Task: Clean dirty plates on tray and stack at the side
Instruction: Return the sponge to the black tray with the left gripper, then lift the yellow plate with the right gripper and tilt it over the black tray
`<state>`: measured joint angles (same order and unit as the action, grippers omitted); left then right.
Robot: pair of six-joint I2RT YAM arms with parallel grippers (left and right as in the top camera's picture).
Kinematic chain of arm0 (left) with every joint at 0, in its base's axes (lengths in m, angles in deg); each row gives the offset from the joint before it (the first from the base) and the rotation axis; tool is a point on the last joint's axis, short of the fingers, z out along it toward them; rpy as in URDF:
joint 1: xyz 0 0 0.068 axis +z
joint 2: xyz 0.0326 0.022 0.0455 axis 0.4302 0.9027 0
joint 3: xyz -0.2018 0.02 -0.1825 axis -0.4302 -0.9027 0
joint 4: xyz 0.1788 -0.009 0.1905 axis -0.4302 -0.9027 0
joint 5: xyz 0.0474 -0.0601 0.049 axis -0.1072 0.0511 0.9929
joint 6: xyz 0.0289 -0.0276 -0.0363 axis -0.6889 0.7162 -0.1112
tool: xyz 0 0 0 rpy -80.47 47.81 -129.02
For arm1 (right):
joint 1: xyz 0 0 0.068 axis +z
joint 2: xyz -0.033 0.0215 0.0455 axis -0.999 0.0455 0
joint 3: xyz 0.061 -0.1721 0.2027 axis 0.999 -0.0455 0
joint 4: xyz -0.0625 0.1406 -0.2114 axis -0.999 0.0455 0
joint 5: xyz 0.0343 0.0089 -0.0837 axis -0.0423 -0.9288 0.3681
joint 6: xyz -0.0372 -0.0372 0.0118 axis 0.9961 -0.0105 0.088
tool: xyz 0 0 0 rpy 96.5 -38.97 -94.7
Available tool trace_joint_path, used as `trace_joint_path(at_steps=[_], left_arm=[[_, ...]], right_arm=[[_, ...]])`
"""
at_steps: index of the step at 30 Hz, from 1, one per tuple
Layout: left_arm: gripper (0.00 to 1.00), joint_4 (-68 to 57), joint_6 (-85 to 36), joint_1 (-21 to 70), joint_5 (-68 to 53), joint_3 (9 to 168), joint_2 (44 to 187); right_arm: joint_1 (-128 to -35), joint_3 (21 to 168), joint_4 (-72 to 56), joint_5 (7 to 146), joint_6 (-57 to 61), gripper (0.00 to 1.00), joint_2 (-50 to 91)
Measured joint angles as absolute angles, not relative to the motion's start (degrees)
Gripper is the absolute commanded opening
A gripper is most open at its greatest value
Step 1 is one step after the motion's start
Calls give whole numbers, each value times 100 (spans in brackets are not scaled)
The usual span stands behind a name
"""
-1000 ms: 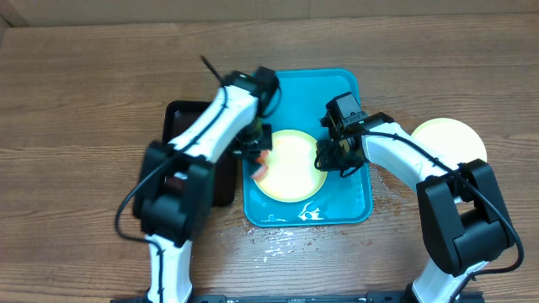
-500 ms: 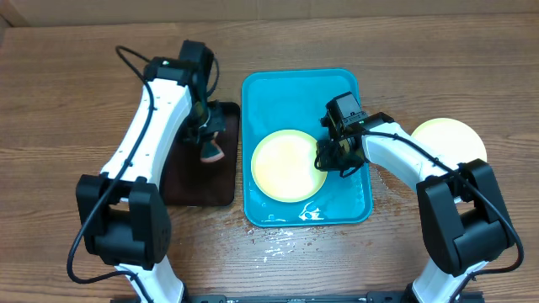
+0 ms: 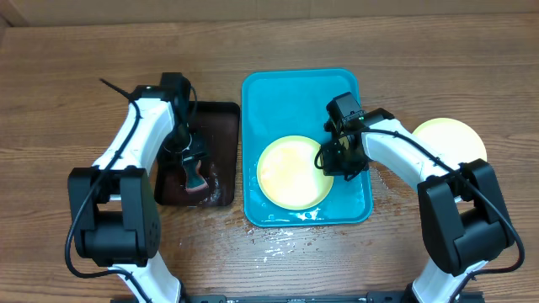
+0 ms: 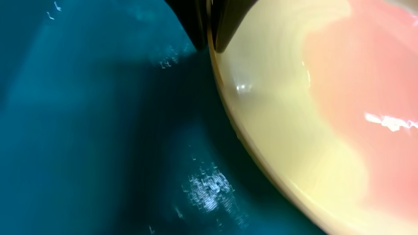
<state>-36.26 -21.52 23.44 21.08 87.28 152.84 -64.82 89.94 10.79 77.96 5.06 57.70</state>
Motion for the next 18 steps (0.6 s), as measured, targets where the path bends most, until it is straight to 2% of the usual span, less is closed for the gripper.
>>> trace_joint_path(at_steps=[3, 5, 11, 18], left_arm=[[89, -3631, -2176, 2403, 1920, 8741, 15114], [100, -3644, -2189, 2403, 1835, 8779, 14867], [100, -3674, -2189, 2403, 1702, 9155, 13684], [100, -3707, -2189, 2409, 1706, 9461, 12360]], right_arm=[[-6367, 9433, 1614, 8172, 519, 4, 5770], [-6218, 9874, 2005, 8445, 536, 4, 5770], [-5477, 11168, 2241, 9247, 552, 4, 5765], [-4421, 11396, 1208, 10185, 565, 4, 5746]])
